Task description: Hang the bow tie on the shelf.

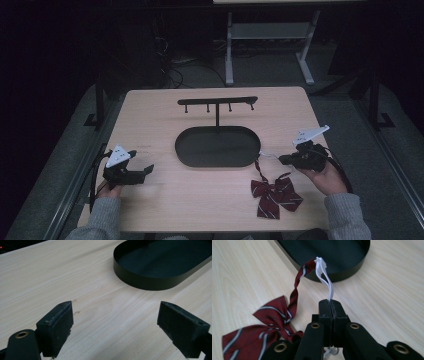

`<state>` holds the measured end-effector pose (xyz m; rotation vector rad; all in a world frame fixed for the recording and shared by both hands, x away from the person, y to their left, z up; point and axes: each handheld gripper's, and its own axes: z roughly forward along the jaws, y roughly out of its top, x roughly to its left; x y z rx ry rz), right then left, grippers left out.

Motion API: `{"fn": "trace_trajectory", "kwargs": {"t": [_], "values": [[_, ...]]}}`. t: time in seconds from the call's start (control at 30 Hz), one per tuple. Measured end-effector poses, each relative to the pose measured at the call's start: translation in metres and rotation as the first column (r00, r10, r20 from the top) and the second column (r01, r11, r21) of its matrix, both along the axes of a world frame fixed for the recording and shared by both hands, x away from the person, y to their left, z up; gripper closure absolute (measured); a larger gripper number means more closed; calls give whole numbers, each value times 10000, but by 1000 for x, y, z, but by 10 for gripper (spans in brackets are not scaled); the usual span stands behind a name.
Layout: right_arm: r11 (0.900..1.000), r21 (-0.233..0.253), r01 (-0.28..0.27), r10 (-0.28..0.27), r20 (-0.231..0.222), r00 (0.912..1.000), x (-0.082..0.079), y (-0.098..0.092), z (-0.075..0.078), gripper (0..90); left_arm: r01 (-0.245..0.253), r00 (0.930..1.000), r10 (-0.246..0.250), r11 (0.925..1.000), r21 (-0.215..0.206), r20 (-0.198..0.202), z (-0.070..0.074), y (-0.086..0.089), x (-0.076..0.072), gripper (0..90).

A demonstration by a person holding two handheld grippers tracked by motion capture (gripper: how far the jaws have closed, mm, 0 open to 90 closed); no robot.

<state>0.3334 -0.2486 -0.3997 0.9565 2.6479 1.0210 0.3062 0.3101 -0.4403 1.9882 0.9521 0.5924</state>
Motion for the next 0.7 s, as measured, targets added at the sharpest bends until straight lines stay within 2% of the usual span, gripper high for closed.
{"fn": "trace_trajectory", "kwargs": {"t": [0.13,0.7], "values": [[9997,-87,-220,223,341,9992,-3,6,11,887,-22,10000,22,10000,-38,-13,0,0,0,130],[9979,-256,-603,629,1140,9915,-13,24,51,887,-30,10000,30,10000,-2,-15,1,1,0,130]]}}
